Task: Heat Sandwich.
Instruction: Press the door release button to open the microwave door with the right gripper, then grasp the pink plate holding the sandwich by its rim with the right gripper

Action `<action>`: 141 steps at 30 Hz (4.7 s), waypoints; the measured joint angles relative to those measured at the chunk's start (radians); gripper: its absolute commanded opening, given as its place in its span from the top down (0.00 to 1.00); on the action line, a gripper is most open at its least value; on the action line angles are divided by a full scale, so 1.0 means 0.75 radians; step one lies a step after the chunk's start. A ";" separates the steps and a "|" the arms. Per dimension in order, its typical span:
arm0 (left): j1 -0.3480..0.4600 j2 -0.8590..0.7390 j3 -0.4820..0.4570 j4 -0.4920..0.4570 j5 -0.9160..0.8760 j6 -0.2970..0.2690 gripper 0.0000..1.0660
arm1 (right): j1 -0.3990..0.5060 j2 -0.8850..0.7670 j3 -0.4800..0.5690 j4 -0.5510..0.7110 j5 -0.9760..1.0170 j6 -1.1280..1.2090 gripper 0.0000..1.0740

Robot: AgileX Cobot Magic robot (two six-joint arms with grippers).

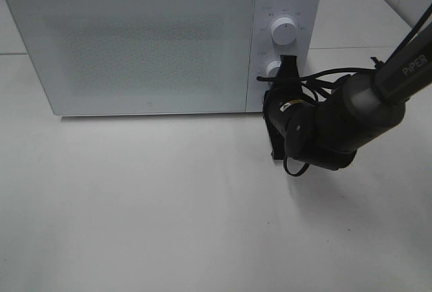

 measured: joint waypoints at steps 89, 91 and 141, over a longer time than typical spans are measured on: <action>0.000 0.000 0.000 0.000 0.000 0.000 0.09 | -0.023 -0.008 0.000 -0.013 0.077 -0.027 1.00; 0.000 0.000 0.000 0.000 0.000 0.000 0.09 | -0.019 -0.020 0.015 -0.008 0.075 -0.031 1.00; 0.000 0.000 0.000 0.000 0.000 0.000 0.09 | -0.092 -0.739 0.068 -0.481 2.003 -1.736 0.99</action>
